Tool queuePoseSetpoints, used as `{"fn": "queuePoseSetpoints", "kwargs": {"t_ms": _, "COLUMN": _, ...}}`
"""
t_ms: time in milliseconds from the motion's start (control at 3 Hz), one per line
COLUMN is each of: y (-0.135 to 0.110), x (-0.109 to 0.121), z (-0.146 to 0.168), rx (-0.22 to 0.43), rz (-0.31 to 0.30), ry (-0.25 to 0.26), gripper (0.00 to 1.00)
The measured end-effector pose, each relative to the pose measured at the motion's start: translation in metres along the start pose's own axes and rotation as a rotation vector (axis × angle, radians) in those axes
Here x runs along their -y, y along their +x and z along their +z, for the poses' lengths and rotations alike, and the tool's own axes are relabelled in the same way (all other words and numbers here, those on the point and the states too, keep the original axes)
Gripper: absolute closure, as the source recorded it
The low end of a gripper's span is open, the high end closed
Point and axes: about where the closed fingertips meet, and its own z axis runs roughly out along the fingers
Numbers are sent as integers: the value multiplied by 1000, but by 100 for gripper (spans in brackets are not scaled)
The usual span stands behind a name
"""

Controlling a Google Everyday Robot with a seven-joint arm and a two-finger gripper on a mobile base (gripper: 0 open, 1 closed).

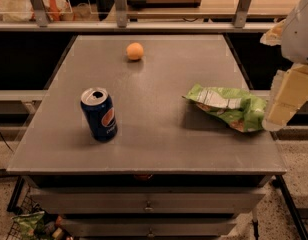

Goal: Move green rice chip bag near orange

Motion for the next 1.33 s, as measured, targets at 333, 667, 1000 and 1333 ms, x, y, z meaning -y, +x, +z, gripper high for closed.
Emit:
{"fn": "queuePoseSetpoints", "kwargs": {"t_ms": 333, "y": 0, "x": 0, "z": 0, "rx": 0, "rz": 0, "ry": 0, "gripper": 0}}
{"fn": "queuePoseSetpoints", "kwargs": {"t_ms": 667, "y": 4, "x": -4, "z": -3, "rx": -20, "rz": 26, "ry": 15, "gripper": 0}}
{"fn": "queuePoseSetpoints", "kwargs": {"t_ms": 1000, "y": 16, "x": -4, "z": -3, "rx": -71, "rz": 126, "ry": 95, "gripper": 0}}
{"fn": "queuePoseSetpoints", "kwargs": {"t_ms": 1333, "y": 17, "x": 6, "z": 19, "rx": -91, "rz": 248, "ry": 159, "gripper": 0}}
